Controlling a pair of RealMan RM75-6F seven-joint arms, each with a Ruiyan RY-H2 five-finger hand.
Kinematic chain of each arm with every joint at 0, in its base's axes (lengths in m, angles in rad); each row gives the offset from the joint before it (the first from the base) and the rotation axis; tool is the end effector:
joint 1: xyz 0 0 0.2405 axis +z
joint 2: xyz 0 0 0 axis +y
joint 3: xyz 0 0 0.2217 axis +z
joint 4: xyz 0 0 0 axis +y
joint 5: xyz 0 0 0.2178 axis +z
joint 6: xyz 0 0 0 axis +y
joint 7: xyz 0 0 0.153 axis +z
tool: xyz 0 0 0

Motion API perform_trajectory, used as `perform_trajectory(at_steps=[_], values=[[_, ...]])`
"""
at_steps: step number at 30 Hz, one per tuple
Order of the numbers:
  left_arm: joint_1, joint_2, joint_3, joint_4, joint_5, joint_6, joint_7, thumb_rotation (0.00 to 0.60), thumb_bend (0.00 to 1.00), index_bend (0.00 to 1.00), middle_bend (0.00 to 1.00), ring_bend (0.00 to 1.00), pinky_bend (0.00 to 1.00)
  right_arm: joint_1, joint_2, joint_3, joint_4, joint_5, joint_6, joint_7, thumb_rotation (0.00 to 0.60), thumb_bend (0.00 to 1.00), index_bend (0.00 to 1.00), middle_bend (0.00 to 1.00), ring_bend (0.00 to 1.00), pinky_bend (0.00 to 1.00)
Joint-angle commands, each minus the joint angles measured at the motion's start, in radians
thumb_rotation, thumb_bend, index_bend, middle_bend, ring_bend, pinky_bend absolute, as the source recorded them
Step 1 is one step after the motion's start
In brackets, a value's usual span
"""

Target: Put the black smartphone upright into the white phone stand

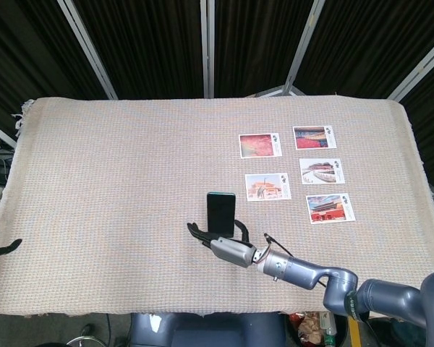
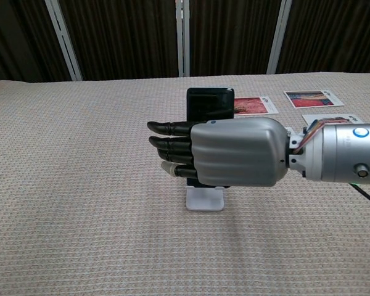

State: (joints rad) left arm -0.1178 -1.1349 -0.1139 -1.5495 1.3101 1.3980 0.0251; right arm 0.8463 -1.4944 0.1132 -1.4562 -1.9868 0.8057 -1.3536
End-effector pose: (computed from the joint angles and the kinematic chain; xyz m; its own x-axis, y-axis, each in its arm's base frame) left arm -0.3133 0.2106 0.1487 0.4264 0.0094 0.9045 0.8933 0.1531 -0.4227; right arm -0.0548 -0.2689 -0.0555 0.4427 0.8948 -0.0578 0.6087 -0.2525 0.7522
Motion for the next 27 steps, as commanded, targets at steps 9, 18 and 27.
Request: perform_trajectory(at_steps=[9, 18, 27], values=[[0.001, 0.0, 0.0, 0.001, 0.002, 0.004, -0.002, 0.6, 0.0, 0.0, 0.0, 0.0, 0.0, -0.048, 0.077, -0.022, -0.069, -0.026, 0.101, 0.018, 0.6, 0.17, 0.07, 0.09, 0.0, 0.0], [0.01, 0.0, 0.005, -0.004, 0.031, 0.033, -0.013, 0.6, 0.0, 0.0, 0.0, 0.0, 0.0, -0.154, 0.244, -0.1, 0.002, -0.136, 0.472, 0.333, 0.6, 0.17, 0.03, 0.09, 0.0, 0.0], [0.026, 0.013, 0.018, -0.041, 0.09, 0.086, -0.022, 0.6, 0.0, 0.0, 0.0, 0.0, 0.0, -0.375, 0.242, -0.139, 0.212, 0.02, 0.807, 0.741, 0.6, 0.06, 0.0, 0.03, 0.0, 0.0]])
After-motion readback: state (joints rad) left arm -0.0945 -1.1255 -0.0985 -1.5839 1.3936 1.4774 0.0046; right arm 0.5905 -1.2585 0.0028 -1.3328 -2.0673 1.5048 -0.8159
